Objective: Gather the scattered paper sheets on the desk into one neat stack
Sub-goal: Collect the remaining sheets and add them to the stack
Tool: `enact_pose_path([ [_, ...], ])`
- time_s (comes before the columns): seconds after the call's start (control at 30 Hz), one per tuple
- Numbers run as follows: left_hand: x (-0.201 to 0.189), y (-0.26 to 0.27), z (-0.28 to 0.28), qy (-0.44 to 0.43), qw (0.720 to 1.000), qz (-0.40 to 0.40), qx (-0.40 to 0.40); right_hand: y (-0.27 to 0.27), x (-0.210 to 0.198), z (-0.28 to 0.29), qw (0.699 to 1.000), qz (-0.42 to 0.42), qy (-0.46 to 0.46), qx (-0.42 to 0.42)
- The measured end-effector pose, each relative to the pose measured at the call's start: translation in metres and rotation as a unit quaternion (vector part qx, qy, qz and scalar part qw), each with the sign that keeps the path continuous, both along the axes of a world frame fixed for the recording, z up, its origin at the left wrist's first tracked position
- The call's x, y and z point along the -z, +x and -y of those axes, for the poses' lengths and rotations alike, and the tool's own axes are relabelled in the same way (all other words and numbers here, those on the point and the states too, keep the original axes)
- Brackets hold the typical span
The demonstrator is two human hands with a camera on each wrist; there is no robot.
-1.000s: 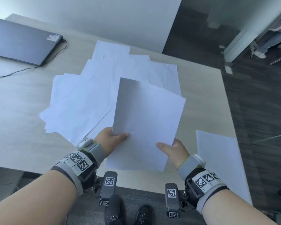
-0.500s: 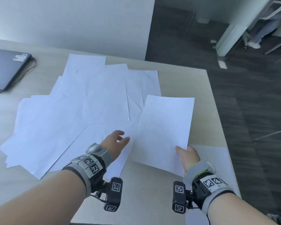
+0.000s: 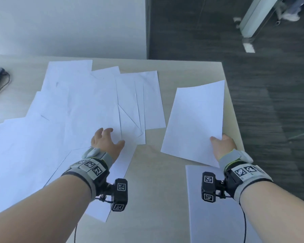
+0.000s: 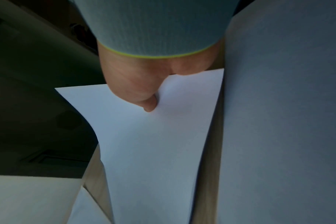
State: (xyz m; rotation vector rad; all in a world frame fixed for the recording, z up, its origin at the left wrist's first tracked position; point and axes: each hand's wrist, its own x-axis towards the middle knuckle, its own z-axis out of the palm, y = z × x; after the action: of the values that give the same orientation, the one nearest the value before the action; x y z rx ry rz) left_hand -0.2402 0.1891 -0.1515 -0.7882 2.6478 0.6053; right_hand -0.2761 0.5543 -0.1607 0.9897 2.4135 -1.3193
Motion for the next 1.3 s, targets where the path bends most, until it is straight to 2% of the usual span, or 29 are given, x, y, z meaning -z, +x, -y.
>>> enact_pose_path([
  [0.13,0.011,-0.039,0.020,-0.038,0.999,0.029,-0.010,-0.019,-0.001,0.001,0.998,0.027,0.055,-0.021],
  [0.3,0.004,-0.045,0.056,-0.053,0.995,0.083,-0.011,-0.017,-0.008,0.013,0.998,0.004,0.064,-0.023],
  [0.47,-0.005,-0.044,0.073,-0.063,0.994,0.094,0.004,-0.019,-0.018,0.036,0.983,-0.023,0.181,-0.008],
  [0.6,-0.014,-0.052,0.087,-0.072,0.994,0.077,0.005,-0.027,-0.029,0.070,0.967,-0.102,0.216,-0.089],
  [0.67,-0.015,-0.056,0.096,-0.049,0.998,0.041,-0.007,-0.027,-0.030,0.091,0.962,-0.165,0.175,-0.127],
  [0.73,-0.020,-0.055,0.103,-0.007,0.999,-0.027,-0.025,-0.025,-0.034,0.118,0.970,-0.166,0.058,-0.165],
  [0.8,-0.030,-0.049,0.097,0.033,0.994,-0.099,-0.039,-0.021,-0.044,0.147,0.970,-0.085,-0.074,-0.214],
  [0.87,-0.039,-0.039,0.076,0.090,0.986,-0.133,-0.044,-0.016,-0.049,0.168,0.952,0.001,-0.185,-0.242],
  [0.93,-0.040,-0.028,0.050,0.108,0.984,-0.143,0.021,-0.013,-0.049,0.181,0.937,0.046,-0.274,-0.213],
  [1.0,-0.036,-0.020,0.028,0.107,0.979,-0.127,0.114,-0.014,-0.047,0.189,0.937,0.052,-0.306,-0.157],
  [1.03,-0.034,-0.018,0.017,0.098,0.975,-0.106,0.169,-0.016,-0.049,0.189,0.944,0.044,-0.296,-0.136],
  [1.13,-0.027,-0.012,-0.007,0.098,0.947,-0.045,0.301,-0.021,-0.047,0.169,0.975,0.015,-0.191,-0.113],
  [1.23,-0.013,-0.011,-0.006,0.119,0.936,-0.028,0.331,-0.023,-0.045,0.138,0.987,0.002,-0.155,-0.048],
  [1.3,-0.007,-0.013,-0.001,0.101,0.937,-0.021,0.333,-0.026,-0.048,0.122,0.985,0.030,-0.166,-0.026],
])
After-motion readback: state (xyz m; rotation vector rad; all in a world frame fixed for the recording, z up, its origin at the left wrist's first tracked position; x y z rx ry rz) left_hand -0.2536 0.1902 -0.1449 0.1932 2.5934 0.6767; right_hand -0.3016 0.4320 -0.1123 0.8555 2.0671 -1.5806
